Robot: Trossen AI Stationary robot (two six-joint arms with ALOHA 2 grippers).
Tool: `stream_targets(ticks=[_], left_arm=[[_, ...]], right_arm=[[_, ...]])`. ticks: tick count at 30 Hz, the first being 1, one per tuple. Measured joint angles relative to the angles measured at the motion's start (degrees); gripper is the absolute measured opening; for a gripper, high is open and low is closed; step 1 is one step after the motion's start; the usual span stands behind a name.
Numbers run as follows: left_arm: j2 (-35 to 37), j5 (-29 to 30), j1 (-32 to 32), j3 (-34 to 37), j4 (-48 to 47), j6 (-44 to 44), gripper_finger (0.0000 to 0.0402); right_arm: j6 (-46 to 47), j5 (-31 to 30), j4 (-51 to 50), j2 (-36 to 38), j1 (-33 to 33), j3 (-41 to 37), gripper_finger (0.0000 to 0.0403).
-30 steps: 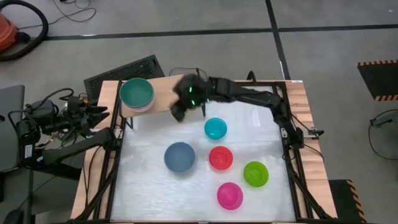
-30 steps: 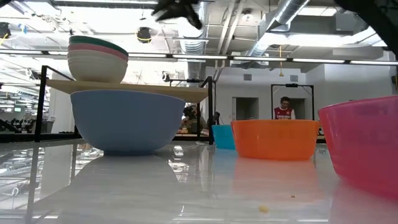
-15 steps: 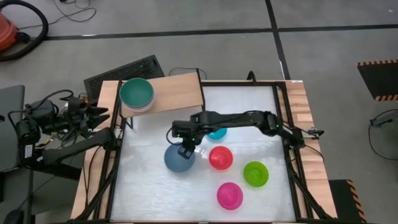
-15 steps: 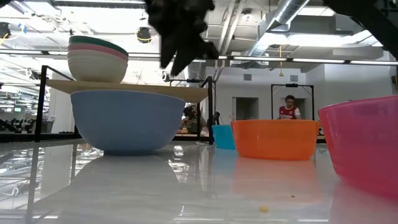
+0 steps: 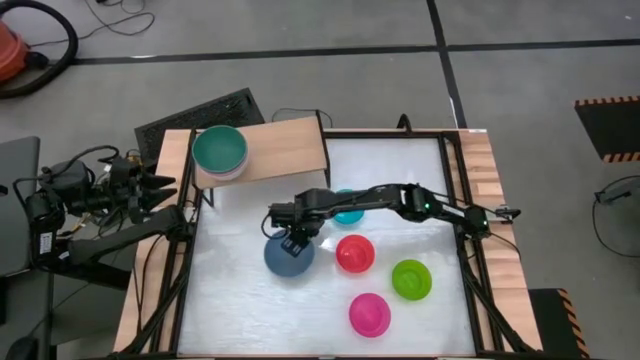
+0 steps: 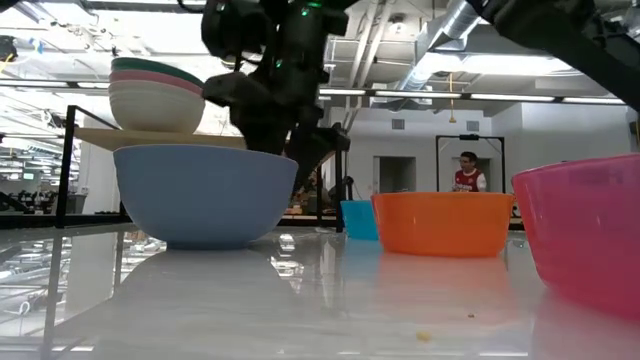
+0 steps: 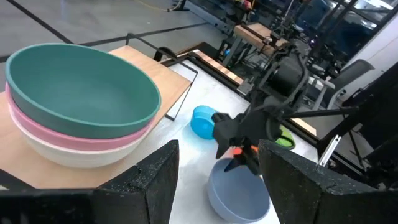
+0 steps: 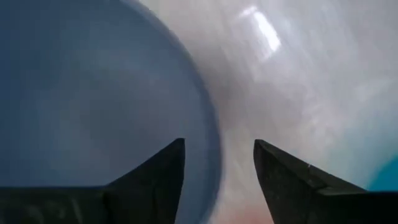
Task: Place and stack bowls onto a shelf
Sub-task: Stack the big blue bowl on top of the big dark green bowl on the shelf
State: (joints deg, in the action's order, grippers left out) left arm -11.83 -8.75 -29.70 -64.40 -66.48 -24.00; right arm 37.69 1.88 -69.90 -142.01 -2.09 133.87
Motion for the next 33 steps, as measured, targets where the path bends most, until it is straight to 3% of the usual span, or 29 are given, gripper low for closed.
stream_targets(ticks=[4,12,16,22,30,33], left_arm=[[-0.01,0.02,0.01,0.0,-0.09,0.47,0.0204],[-0.01,0.23,0.01,0.0,-0.09,0.84,0.0204],[-0.01,0.37,-0.02,0.0,-0.09,0.84,0.0204],[-0.01,2.5,-0.04,0.0,-1.02,0.44,0.0204],[-0.01,4.91,-0.02,0.0,-3.5,-1.76,0.0204],[-0.01,4.97,-0.02,0.0,-3.4,-2.08,0.0204]], right_arm=[[0.42,-0.03,-1.01,-0.11,-0.02,-0.01,0.0177],[-0.43,2.26,-0.3,1.2,-0.17,0.12,0.0028],[0.03,2.7,-0.43,1.41,-0.34,1.04,0.0027],[0.61,1.96,2.48,8.7,-0.55,1.06,0.0027],[0.83,-8.11,19.83,18.39,2.0,1.06,0.0027],[-0.82,-8.87,28.02,20.31,3.38,1.13,0.0027]])
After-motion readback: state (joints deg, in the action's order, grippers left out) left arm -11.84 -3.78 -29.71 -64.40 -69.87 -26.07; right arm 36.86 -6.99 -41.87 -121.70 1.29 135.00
